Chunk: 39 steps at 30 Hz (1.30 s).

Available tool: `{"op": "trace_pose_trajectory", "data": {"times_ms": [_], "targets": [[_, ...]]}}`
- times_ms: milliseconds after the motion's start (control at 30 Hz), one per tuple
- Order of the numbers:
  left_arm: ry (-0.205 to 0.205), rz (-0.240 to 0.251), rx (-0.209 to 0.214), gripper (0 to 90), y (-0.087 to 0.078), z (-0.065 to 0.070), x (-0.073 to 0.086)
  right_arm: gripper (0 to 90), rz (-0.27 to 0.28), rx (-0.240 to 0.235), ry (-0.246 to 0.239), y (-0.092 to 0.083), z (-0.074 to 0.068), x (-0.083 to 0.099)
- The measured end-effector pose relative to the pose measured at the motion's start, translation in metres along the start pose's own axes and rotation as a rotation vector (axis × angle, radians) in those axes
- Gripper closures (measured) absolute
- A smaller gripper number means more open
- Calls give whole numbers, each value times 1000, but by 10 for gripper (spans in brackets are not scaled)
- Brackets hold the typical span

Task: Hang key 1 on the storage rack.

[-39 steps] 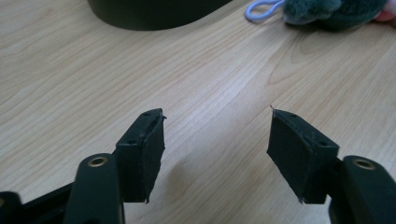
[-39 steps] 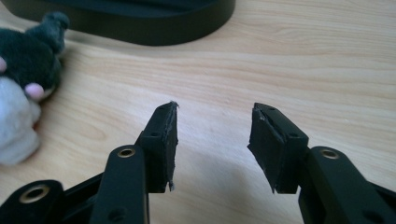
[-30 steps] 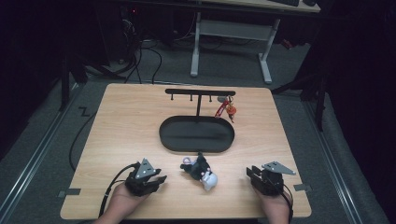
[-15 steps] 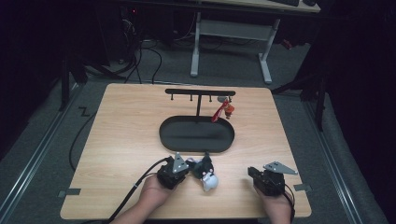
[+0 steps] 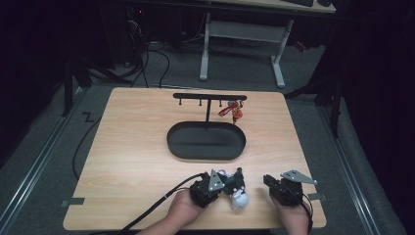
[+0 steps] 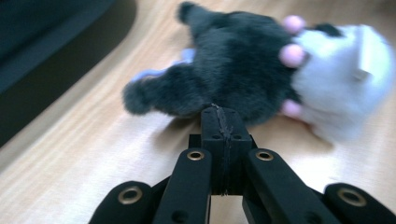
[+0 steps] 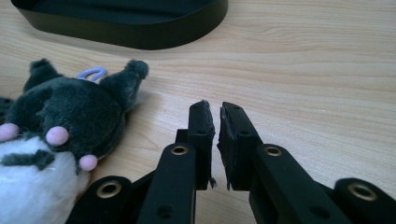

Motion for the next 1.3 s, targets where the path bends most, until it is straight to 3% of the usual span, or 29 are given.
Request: {"op": "trace_pose_trajectory", "data": {"times_ms": [100,267,400,500,767,900,1000,1100,1300], "targets": [[10,1,18,899,-1,7,1,828,-1,1,-4,0,0,0],[6,11,-17,873,-5,-1,7,826,-6,2,-1,1,-1,0],[-26,18,-73,803,-20,-23,22,823,-15,5,-6,3,0,1],[-55,27,-130,701,-37,-44,37,820,-25,2,-8,6,0,2],[-91,9,-329,421,-107,-109,89,743,-36,17,-24,9,-1,4],[-146,11,-375,366,-131,-131,113,673,-46,44,-37,12,-3,5],[-180,15,-367,364,-141,-139,124,661,-49,56,-39,13,-5,5],[-162,39,-368,338,-147,-141,126,651,-49,65,-32,14,-5,5],[-146,40,-378,316,-145,-143,126,634,-58,77,-16,17,-7,6]]}}
Point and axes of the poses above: each handheld gripper's, and its own axes: y roughly forward along the jaws, x roughly out of its underside, z roughly to its right, the point moved 1 cm from there along y, roughly forward along the jaws, and after that the axes turned 4 degrees about z, right-handed, at the moved point
